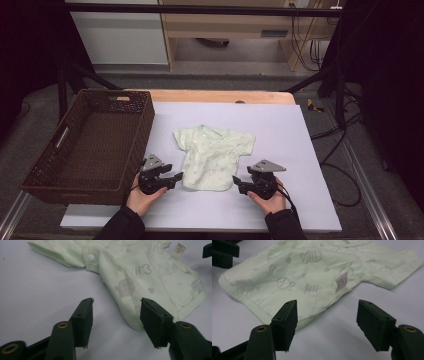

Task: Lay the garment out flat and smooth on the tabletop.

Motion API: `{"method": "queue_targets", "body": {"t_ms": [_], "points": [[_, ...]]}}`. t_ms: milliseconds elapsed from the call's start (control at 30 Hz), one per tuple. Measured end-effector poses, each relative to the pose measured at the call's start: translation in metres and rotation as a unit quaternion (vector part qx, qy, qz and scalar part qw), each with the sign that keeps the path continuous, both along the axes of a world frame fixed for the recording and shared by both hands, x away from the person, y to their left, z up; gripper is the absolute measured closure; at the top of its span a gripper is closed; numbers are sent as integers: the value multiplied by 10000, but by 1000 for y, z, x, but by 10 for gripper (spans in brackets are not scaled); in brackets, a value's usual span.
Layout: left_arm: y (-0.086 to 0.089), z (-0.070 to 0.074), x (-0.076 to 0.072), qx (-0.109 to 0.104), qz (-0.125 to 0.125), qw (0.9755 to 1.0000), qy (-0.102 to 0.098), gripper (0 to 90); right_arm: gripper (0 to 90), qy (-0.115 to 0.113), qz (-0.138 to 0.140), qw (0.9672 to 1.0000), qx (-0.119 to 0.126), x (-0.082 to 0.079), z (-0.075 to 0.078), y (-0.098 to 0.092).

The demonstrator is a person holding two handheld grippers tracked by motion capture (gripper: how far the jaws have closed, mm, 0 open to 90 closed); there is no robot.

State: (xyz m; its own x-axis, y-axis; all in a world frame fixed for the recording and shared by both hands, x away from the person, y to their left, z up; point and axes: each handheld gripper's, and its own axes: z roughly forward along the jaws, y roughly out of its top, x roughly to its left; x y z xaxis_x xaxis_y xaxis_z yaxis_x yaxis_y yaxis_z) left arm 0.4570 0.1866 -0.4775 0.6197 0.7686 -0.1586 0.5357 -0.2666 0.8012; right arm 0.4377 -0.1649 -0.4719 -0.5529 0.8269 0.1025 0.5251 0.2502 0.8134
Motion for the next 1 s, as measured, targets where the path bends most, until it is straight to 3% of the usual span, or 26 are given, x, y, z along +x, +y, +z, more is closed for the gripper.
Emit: {"method": "queue_targets", "body": {"t_ms": [133,300,633,833,900,1000], "points": [[-2,-3,0,86,-84,9999,65,540,384,91,81,9998,-147,2,-6,13],[-10,-6,-1,222,-190,9995,150,606,436,187,106,9994,-287,3,-11,21],[-25,-8,-2,540,-286,9981,-50,698,558,225,159,9984,-487,1,-14,28],[-32,-8,-3,625,-284,9976,-74,784,709,172,100,9978,-637,-1,-14,31],[-33,-8,-2,604,-279,9978,-54,848,793,227,133,9978,-602,-1,-13,31],[-33,-7,-3,617,-261,9978,-7,868,864,283,166,9980,-549,-1,-12,31]]}}
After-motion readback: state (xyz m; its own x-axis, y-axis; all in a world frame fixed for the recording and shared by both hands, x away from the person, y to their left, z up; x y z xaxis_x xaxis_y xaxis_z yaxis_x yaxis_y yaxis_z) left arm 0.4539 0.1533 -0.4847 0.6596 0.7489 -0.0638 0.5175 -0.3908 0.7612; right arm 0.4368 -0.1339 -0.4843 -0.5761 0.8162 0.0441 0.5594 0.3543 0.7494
